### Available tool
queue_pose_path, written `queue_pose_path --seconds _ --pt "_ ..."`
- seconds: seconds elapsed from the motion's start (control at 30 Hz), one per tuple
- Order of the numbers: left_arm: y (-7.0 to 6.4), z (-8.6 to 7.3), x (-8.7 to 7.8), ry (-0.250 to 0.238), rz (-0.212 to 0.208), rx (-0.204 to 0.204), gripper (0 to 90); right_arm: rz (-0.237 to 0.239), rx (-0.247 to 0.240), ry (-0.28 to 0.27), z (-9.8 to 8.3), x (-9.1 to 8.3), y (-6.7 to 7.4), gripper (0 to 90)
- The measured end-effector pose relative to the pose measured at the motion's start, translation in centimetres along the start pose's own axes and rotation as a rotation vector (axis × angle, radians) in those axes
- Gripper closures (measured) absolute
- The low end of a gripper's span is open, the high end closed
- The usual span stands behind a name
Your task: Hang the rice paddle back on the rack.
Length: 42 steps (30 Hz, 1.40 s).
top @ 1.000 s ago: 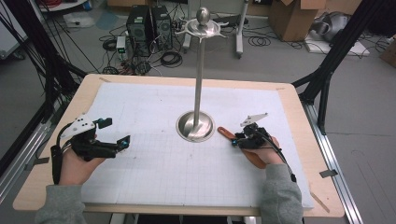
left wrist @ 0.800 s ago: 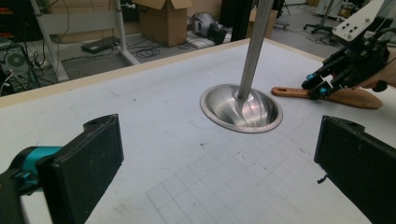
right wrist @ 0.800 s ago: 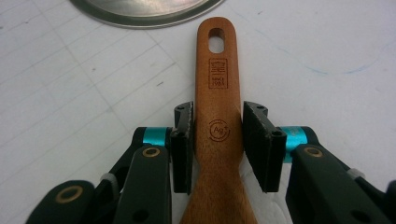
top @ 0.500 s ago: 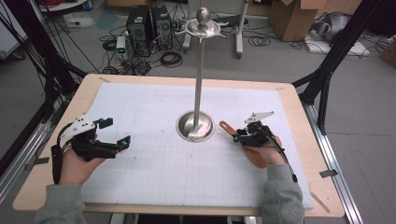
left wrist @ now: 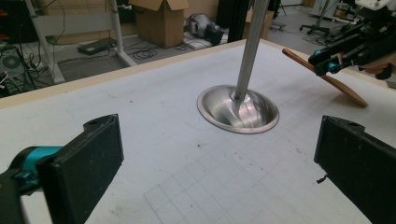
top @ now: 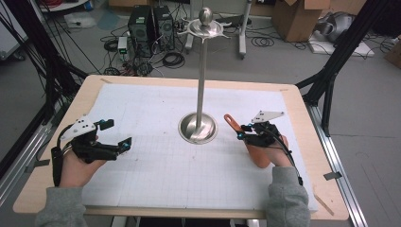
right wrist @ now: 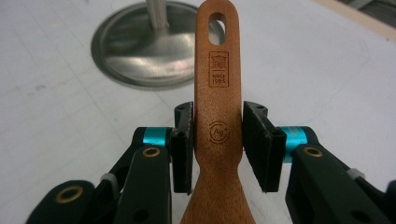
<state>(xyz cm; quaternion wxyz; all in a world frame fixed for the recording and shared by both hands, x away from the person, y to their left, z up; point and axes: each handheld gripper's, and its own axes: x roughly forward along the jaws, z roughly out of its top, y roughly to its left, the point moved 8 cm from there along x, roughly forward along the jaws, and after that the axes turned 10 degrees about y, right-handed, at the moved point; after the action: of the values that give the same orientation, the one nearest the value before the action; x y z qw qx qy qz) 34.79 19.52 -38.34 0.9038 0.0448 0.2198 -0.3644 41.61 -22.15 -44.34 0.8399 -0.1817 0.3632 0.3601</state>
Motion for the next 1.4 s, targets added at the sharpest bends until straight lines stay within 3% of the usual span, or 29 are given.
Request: queue_pose_path --seconds 0.47,1.4 --pt "0.1 0.0 0.0 0.003 0.004 0.0 1.8 0.011 0.047 -0.109 0.9 -1.8 -0.3 64.7" --pt "0.2 0.0 -0.2 -0.002 0.008 -0.005 1.8 -0.036 0.017 -0.242 2.2 -4.9 -0.3 64.6"
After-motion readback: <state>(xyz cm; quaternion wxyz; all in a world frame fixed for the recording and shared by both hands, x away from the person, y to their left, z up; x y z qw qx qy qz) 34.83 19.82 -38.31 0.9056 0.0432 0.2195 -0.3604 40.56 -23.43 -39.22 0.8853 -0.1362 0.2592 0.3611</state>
